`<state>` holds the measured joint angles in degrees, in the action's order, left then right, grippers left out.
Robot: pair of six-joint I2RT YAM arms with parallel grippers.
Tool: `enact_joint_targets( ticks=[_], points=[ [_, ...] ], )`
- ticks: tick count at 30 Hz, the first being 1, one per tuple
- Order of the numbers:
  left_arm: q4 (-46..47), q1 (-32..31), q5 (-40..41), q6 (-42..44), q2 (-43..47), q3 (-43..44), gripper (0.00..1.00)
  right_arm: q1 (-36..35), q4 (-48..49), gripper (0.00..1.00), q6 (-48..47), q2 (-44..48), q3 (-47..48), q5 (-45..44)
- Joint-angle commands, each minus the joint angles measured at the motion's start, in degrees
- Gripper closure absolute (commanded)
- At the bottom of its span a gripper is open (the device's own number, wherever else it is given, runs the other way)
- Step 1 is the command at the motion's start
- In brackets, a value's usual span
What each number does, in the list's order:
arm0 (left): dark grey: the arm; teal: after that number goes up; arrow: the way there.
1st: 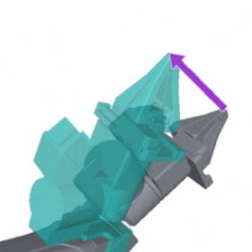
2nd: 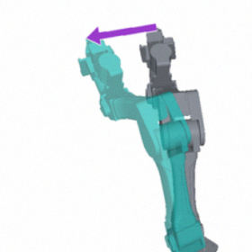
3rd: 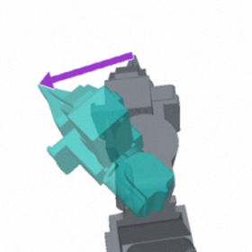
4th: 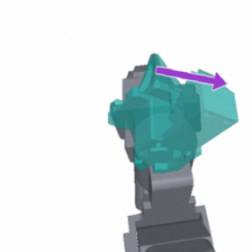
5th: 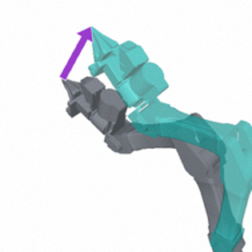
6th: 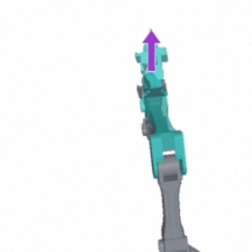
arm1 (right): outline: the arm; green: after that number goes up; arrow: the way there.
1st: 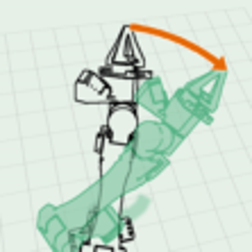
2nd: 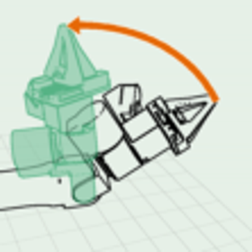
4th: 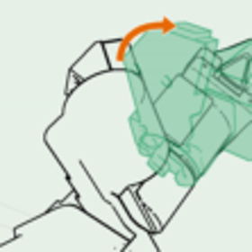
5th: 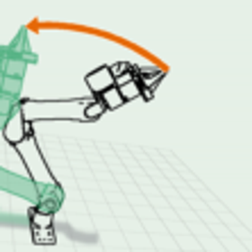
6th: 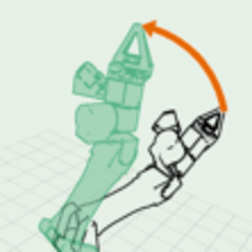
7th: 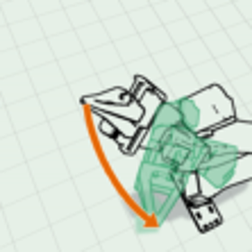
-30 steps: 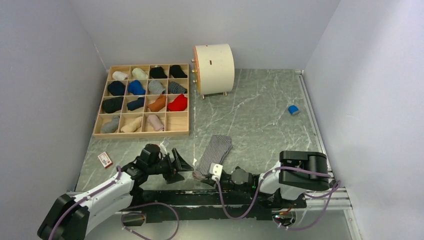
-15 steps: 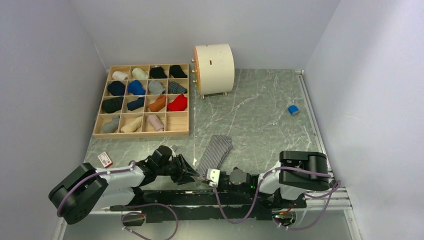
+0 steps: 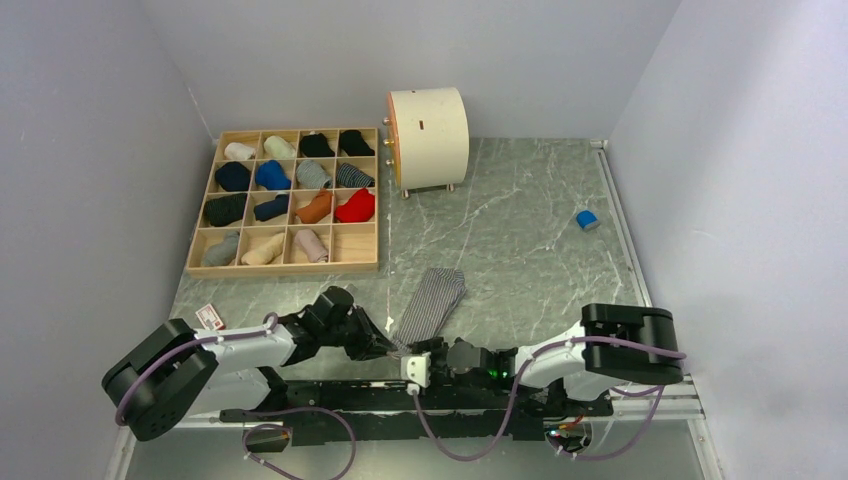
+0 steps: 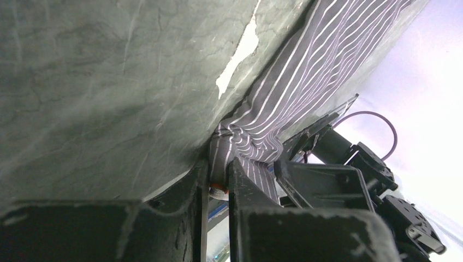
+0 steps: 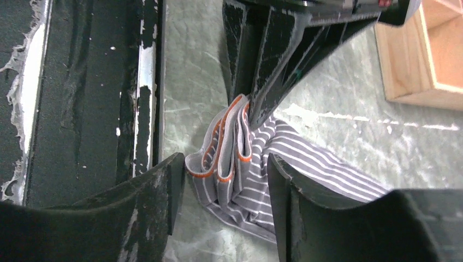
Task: Roll the underwear
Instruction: Roll the underwear to the center of the board.
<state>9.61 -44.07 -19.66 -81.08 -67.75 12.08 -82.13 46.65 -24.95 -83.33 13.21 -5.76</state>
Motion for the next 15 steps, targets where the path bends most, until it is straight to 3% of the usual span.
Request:
enact_joint_targets(
  ticks=[1, 10, 15],
  points=[
    [-4.48, -0.89, 5.78, 1.65, -0.90, 0.96, 0.95, -2.12, -8.36, 0.39, -5.61, 3.71, 4.18, -3.69],
    [-4.14, -2.07, 6.20, -0.09, -0.45, 0.20, 0.95, -7.25, -11.71, 0.41, -11.96, -0.80, 9.88, -12.95],
    [-5.74, -2.07, 6.88, -0.20, 1.21, 0.31, 0.95, -10.67, -12.00, 0.36, -10.72, -3.23, 10.48, -16.29]
  ],
)
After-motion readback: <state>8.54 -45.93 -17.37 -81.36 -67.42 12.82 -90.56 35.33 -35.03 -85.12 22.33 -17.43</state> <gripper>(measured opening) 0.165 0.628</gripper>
